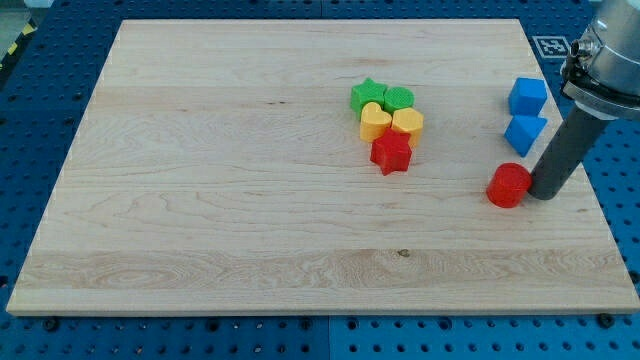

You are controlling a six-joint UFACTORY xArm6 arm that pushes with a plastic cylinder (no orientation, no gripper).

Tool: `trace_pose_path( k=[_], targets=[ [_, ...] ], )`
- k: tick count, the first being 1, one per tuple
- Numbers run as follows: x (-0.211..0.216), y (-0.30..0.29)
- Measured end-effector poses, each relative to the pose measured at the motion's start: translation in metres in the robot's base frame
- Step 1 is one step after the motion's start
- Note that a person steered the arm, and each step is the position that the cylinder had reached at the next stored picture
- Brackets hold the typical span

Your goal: Slide the red circle closer to the group of block

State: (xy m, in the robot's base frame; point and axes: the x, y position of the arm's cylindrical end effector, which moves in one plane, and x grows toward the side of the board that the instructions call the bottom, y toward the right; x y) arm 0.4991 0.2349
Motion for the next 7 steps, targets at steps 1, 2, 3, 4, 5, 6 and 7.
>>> trace_pose_path(
  k=[1, 2, 3, 4, 5, 6, 7],
  targets=[
    [0.003, 0.0],
    [0.004, 0.0],
    [0.004, 0.0],
    [0.019, -0.003],
    [0.021, -0.003],
    [0.021, -0.003],
    [0.03, -0.01]
  ],
)
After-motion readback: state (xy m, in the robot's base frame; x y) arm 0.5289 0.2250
